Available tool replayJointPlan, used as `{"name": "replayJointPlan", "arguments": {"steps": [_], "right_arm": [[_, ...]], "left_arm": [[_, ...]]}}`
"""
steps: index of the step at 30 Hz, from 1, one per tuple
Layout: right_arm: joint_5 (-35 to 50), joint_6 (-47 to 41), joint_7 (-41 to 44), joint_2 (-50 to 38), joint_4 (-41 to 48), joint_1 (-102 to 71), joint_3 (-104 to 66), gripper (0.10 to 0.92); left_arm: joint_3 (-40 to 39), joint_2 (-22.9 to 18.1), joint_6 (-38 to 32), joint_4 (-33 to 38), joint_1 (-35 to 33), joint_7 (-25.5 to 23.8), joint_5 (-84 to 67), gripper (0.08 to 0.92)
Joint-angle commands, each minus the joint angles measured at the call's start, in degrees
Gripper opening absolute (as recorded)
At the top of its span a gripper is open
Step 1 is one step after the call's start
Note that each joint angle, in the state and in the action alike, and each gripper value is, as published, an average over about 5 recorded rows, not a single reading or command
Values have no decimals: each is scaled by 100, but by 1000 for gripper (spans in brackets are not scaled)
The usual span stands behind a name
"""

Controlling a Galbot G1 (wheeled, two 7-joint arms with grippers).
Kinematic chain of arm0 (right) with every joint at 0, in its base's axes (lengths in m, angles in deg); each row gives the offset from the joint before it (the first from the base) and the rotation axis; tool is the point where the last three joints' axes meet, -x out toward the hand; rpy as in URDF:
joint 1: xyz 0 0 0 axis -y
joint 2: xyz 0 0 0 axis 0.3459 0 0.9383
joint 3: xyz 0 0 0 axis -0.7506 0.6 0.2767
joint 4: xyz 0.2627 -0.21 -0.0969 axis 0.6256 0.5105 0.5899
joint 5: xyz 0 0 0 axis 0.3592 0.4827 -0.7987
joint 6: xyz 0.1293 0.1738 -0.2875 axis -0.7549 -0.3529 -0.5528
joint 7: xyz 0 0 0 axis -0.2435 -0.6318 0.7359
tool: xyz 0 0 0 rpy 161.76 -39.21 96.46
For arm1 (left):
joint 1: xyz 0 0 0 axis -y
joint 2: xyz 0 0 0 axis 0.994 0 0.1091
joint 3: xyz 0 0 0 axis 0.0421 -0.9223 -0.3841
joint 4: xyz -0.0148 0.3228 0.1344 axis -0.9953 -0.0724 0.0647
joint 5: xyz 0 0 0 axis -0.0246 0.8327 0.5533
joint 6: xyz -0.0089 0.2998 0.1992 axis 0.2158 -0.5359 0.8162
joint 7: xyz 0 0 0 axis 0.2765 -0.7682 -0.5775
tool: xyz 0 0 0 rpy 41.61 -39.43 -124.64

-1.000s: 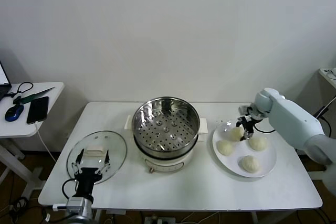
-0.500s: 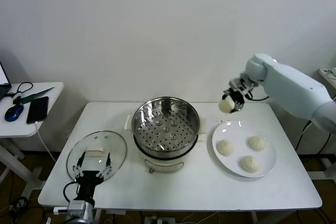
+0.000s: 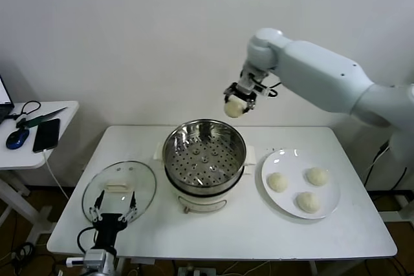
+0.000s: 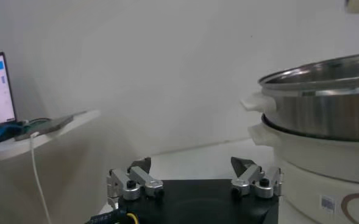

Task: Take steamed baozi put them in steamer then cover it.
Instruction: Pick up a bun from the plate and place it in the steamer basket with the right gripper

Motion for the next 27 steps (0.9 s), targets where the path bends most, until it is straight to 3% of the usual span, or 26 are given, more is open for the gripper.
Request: {"name": "replayJointPlan", "arguments": {"steps": [1, 12, 27], "right_arm": [[-1056, 485, -122, 604, -140, -381, -59, 696], [-1855, 599, -211, 713, 131, -1025, -165, 704], [-2055, 723, -407, 897, 812, -1339, -221, 705]], "left_arm": [[15, 11, 13, -7, -38, 39, 25, 823], [106, 24, -17, -57, -107, 56, -72, 823], [177, 17, -53, -118, -171, 49, -133, 823]]}}
